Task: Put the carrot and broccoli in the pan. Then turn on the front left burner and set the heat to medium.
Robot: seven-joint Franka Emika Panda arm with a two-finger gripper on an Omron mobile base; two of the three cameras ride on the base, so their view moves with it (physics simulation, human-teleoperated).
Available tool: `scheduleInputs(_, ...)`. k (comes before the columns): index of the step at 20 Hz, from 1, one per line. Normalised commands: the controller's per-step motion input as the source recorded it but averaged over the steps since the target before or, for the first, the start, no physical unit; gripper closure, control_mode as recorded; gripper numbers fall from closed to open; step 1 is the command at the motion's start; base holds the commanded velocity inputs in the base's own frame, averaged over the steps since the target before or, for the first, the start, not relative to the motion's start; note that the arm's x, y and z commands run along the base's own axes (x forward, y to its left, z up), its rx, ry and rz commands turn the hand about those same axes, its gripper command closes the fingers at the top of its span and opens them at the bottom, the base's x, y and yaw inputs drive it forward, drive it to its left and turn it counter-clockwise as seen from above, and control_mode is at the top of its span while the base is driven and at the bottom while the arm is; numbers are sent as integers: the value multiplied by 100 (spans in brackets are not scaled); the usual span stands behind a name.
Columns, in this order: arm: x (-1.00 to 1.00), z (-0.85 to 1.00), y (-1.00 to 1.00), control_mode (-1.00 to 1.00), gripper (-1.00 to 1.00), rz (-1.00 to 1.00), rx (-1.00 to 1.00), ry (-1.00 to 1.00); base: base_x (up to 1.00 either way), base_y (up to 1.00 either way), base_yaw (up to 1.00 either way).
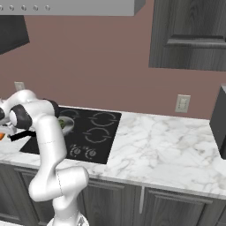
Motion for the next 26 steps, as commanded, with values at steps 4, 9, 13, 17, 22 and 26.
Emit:
scheduleInputs(4,0,-12,0,-100,-100,0,0,0,0,0,0)
scheduleInputs(9,0,0,0,-100,100,0,0,0,0,0,0)
scheduleInputs(13,0,0,0,-100,100,0,0,0,0,0,0)
scheduleInputs(17,-3,17,-16,-100,100,7,0,-1,0,0,0)
scheduleInputs(22,-7,91,-20,-100,100,10,4,-2,0,0,0)
scheduleInputs(26,0,92,-38,-100,100,9,9,-2,0,0,0)
